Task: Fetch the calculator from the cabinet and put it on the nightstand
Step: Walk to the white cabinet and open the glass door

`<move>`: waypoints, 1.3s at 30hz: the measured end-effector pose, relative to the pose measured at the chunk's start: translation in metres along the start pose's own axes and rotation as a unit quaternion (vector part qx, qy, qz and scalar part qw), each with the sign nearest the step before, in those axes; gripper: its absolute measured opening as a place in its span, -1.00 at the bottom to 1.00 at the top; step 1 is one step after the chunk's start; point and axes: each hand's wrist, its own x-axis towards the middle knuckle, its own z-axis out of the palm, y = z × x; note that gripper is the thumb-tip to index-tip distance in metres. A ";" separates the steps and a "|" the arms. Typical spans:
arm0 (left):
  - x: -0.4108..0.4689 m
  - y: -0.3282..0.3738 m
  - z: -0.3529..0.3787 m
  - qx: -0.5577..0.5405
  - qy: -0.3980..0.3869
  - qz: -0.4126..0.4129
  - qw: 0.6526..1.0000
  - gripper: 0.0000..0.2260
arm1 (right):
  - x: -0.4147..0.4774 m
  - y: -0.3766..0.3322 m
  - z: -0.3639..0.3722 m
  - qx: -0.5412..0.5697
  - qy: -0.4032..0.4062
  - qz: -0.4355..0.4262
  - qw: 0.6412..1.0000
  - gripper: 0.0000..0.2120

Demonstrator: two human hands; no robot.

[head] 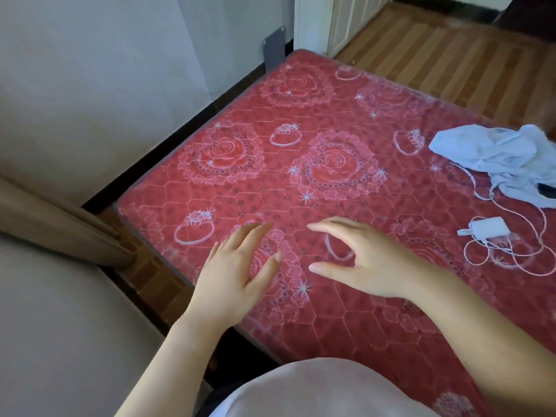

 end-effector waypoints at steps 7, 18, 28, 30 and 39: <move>0.077 -0.077 -0.072 0.038 -0.088 0.088 0.992 -0.55 | 0.073 -0.046 0.021 0.047 0.069 0.082 0.993 -0.40; 0.132 -0.190 -0.168 0.051 -0.113 0.068 0.990 -0.53 | 0.217 -0.136 0.031 0.068 0.061 0.044 0.995 -0.42; 0.129 -0.215 -0.180 0.010 -0.044 -0.004 0.999 -0.60 | 0.267 -0.136 0.030 0.062 0.005 0.014 0.998 -0.40; 0.135 -0.224 -0.187 0.006 -0.039 -0.004 0.999 -0.62 | 0.279 -0.142 0.028 0.061 0.010 0.009 0.998 -0.40; 0.208 -0.314 -0.250 0.018 -0.059 0.057 0.996 -0.58 | 0.377 -0.196 0.034 0.038 0.078 0.040 0.995 -0.39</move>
